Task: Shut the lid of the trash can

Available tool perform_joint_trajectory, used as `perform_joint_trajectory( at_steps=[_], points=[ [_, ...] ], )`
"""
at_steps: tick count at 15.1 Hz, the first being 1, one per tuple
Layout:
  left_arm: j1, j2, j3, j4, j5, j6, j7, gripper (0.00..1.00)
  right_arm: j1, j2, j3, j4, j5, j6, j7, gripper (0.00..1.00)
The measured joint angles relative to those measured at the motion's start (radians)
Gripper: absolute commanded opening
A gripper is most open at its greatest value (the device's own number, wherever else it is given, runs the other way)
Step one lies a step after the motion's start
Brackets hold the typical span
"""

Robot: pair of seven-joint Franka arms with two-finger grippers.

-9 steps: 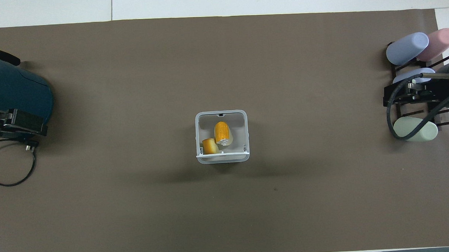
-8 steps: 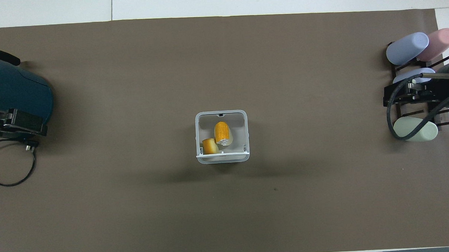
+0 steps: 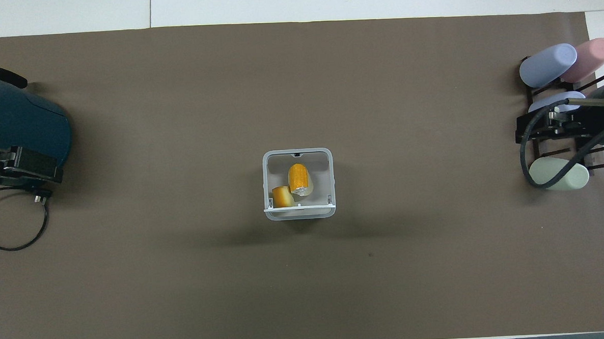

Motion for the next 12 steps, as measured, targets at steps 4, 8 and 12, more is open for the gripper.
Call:
perform_joint_trajectory(
  at_steps=[4, 8, 12],
  points=[
    [-0.018, 0.000, -0.021, -0.001, -0.001, 0.019, -0.006, 0.55, 0.000, 0.000, 0.000, 0.000, 0.000, 0.000, 0.000, 1.00],
    [-0.234, -0.024, -0.049, -0.079, -0.005, 0.119, -0.249, 0.00, 0.000, 0.000, 0.000, 0.000, 0.000, 0.000, 0.000, 1.00],
    [-0.485, -0.101, -0.063, -0.258, -0.017, 0.263, -0.484, 0.00, 0.000, 0.000, 0.000, 0.000, 0.000, 0.000, 0.000, 1.00]
  ],
)
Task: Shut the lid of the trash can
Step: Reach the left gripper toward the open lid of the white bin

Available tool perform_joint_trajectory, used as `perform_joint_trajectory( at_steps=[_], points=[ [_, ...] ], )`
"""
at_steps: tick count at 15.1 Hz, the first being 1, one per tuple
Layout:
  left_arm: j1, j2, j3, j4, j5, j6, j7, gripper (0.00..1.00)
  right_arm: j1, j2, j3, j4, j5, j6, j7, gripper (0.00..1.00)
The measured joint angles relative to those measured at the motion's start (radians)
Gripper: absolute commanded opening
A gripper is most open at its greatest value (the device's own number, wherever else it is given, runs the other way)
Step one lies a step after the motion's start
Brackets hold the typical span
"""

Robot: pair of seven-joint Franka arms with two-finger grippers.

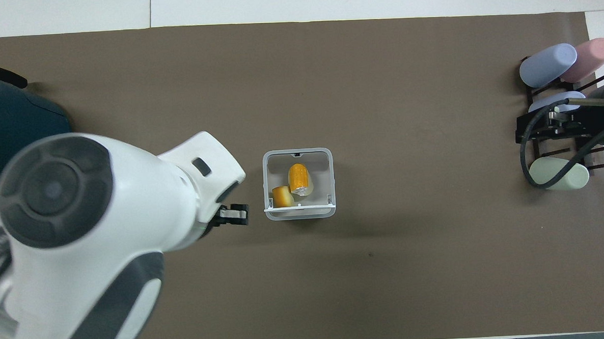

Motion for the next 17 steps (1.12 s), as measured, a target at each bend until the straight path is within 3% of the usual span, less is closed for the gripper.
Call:
perform_joint_trajectory(
  at_steps=[4, 7, 12, 17],
  points=[
    [-0.179, -0.023, 0.001, -0.124, -0.007, 0.134, -0.158, 0.00, 0.000, 0.000, 0.000, 0.000, 0.000, 0.000, 0.000, 1.00],
    [-0.236, -0.004, 0.002, -0.182, -0.007, 0.238, -0.231, 0.00, 0.000, 0.000, 0.000, 0.000, 0.000, 0.000, 0.000, 1.00],
    [-0.228, 0.085, 0.031, -0.182, -0.007, 0.388, -0.247, 0.00, 0.000, 0.000, 0.000, 0.000, 0.000, 0.000, 0.000, 1.00],
    [-0.148, 0.149, 0.038, -0.101, -0.007, 0.416, -0.248, 0.00, 0.000, 0.000, 0.000, 0.000, 0.000, 0.000, 0.000, 1.00]
  ],
)
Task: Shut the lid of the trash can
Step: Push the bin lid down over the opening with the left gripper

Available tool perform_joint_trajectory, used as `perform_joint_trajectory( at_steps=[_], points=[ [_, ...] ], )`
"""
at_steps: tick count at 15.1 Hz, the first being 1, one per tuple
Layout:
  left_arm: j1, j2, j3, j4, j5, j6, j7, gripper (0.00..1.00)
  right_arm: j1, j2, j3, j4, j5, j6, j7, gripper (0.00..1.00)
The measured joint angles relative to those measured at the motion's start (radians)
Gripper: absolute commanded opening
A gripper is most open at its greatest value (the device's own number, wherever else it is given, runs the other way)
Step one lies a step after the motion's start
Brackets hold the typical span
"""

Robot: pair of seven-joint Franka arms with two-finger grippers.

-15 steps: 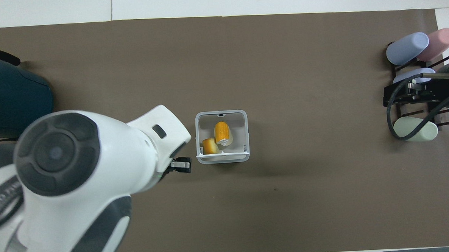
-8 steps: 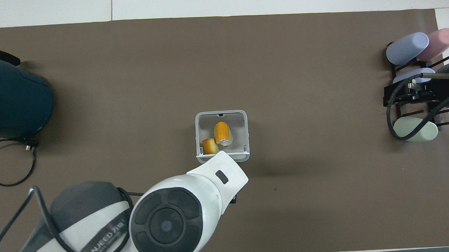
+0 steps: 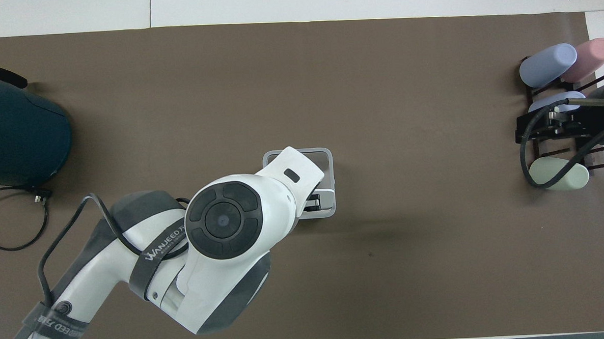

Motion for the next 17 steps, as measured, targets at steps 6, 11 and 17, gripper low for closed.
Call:
perform_joint_trajectory(
  at_steps=[6, 11, 17],
  points=[
    [0.030, 0.089, 0.000, 0.065, 0.000, 0.051, 0.000, 0.00, 0.000, 0.000, 0.000, 0.000, 0.000, 0.000, 0.000, 1.00],
    [0.045, 0.156, 0.001, 0.073, 0.000, 0.130, 0.000, 0.00, 0.000, 0.000, 0.000, 0.000, 0.000, 0.000, 0.000, 1.00],
    [0.060, 0.207, 0.001, 0.075, 0.000, 0.189, 0.003, 0.00, 0.000, 0.000, 0.000, 0.000, 0.000, 0.000, 0.000, 1.00]
  ],
)
